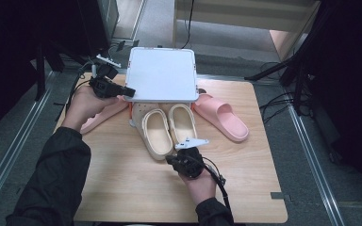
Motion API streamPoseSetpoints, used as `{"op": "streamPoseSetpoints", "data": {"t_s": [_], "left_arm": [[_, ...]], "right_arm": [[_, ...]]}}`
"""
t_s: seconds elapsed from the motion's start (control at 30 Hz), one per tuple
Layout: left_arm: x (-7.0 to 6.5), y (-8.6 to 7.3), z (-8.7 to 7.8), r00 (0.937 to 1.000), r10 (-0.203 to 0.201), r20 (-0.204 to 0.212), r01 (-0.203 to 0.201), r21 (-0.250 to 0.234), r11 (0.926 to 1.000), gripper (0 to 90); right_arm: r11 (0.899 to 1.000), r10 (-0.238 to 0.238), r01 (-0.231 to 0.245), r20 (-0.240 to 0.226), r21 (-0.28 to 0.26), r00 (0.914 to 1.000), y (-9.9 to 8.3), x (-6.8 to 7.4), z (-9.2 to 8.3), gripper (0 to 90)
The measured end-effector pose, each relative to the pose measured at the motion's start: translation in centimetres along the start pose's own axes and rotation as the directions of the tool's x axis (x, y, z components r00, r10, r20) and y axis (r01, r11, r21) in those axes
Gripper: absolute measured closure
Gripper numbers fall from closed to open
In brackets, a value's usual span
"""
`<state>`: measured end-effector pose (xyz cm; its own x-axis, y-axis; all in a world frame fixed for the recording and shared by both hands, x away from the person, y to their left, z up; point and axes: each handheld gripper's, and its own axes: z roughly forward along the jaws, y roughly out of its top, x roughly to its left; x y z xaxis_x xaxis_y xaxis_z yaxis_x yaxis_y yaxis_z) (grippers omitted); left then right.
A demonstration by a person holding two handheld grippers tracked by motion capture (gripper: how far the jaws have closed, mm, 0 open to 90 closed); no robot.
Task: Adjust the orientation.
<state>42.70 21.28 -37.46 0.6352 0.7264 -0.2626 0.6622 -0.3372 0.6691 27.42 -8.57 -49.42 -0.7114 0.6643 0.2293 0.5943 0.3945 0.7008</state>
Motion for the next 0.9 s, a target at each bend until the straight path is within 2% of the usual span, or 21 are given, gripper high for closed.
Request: {"op": "streamPoseSetpoints", "data": {"t_s": [0.1, 0.2, 0.3, 0.33, 0.5, 0.63, 0.77, 0.8, 0.9], "left_arm": [[-0.1, 0.0, 0.0, 1.0, 0.003, -0.002, -0.003, 0.0, 1.0, 89.5], [-0.1, 0.0, 0.0, 1.0, 0.003, -0.004, -0.003, 0.0, 1.0, 89.5], [-0.1, 0.0, 0.0, 1.0, 0.005, -0.006, -0.005, 0.0, 1.0, 89.5], [-0.1, 0.0, 0.0, 1.0, 0.006, -0.008, -0.006, -0.001, 1.0, 89.5], [-0.1, 0.0, 0.0, 1.0, 0.004, -0.007, -0.004, 0.0, 1.0, 89.6], [-0.2, -0.1, 0.1, 0.9999, 0.006, -0.009, -0.006, -0.007, 1.0, 89.6], [-0.2, -0.1, 0.0, 1.0, 0.003, -0.007, -0.003, -0.006, 1.0, 89.6], [-0.1, -0.1, 0.0, 1.0, 0.0, -0.006, 0.0, -0.006, 1.0, 89.6], [-0.2, -0.1, 0.0, 1.0, -0.001, -0.007, 0.001, -0.007, 1.0, 89.6]], "right_arm": [[1.0, -0.007, 0.007, -0.004, 0.018, 1.0, -0.5, -0.2, 0.5, 90.0], [0.999, -0.007, 0.007, 0.01, 0.046, 0.9999, -0.7, -0.6, 1.5, 90.0], [0.999, -0.013, 0.013, 0.01, 0.045, 0.9999, -0.6, -0.9, 2.1, 90.0], [0.999, -0.005, 0.004, 0.024, 0.049, 0.9997, -0.6, -1.1, 2.6, 90.0], [0.999, 0.007, -0.008, 0.022, 0.039, 0.9997, -0.4, -1.1, 3.1, 90.0], [0.999, -0.012, 0.011, 0.029, 0.036, 0.9995, 0.6, -0.5, 3.4, 90.0], [1.0, 0.006, -0.006, 0.033, 0.022, 0.9995, 1.5, -0.5, 3.8, 90.0], [1.0, 0.014, -0.014, 0.027, -0.001, 0.9995, 2.3, -0.5, 4.0, 90.0], [1.0, 0.01, -0.01, 0.036, 0.005, 0.9993, 3.1, -0.4, 4.4, 90.0]]}}
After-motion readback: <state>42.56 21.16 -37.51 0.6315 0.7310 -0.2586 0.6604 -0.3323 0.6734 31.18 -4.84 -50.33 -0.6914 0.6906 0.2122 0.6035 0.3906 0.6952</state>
